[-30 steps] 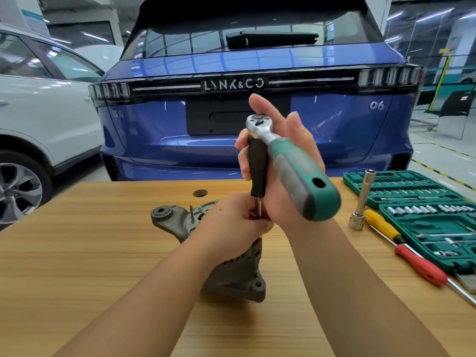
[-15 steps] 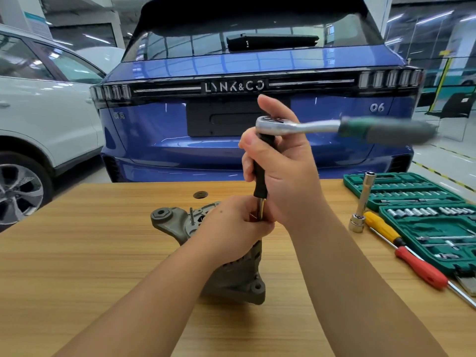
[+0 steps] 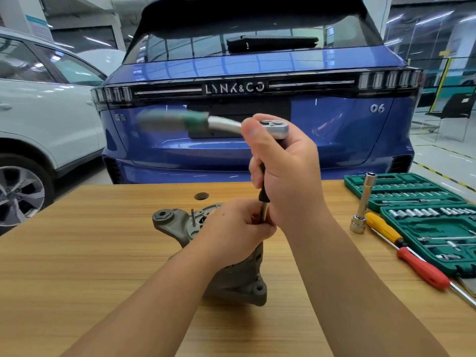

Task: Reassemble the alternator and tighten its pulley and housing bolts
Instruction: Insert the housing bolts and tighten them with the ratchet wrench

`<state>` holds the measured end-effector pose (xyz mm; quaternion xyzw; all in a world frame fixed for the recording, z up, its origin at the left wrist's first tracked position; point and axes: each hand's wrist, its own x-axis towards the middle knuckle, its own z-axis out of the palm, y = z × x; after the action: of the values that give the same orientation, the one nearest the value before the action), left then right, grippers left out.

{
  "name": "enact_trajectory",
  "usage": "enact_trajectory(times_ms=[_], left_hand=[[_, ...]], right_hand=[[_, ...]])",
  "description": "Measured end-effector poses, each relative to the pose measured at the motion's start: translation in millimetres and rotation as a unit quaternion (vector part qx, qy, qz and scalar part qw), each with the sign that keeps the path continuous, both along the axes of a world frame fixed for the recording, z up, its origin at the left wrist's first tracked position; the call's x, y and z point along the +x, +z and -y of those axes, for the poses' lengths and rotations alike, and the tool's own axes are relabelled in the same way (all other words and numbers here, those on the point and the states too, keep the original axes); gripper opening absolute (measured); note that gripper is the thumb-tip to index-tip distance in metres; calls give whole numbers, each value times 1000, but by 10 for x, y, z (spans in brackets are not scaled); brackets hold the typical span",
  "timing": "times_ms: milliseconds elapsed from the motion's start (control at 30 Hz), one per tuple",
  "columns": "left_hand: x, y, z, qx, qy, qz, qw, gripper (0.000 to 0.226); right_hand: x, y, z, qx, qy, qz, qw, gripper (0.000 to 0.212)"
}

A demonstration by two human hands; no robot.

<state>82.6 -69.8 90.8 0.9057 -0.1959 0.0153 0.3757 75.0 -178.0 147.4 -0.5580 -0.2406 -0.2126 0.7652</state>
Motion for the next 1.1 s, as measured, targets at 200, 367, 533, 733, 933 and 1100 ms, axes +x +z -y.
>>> enact_trajectory(times_ms=[200, 367, 533, 733, 933, 1100], left_hand=[[9, 20, -4, 1, 8, -4, 1000, 7], [-10, 35, 8, 4, 2, 4, 1000, 5], [-34, 42, -10, -5, -7, -2, 1000, 8], [-22, 6, -55, -39, -6, -23, 999, 3], [-10, 19, -6, 0, -25, 0, 1000, 8], [13, 17, -37, -6, -11, -1, 1000, 11]], right_hand=[[47, 1, 31, -5, 90, -42, 995, 27], [45, -37, -9, -8, 35, 71, 997, 38], [35, 52, 33, 11, 145, 57, 988, 44], [-28, 35, 9, 55, 180, -13, 982, 48], [23, 22, 10, 4, -35, -28, 999, 19], [46, -4, 54, 5, 131, -5, 991, 30]])
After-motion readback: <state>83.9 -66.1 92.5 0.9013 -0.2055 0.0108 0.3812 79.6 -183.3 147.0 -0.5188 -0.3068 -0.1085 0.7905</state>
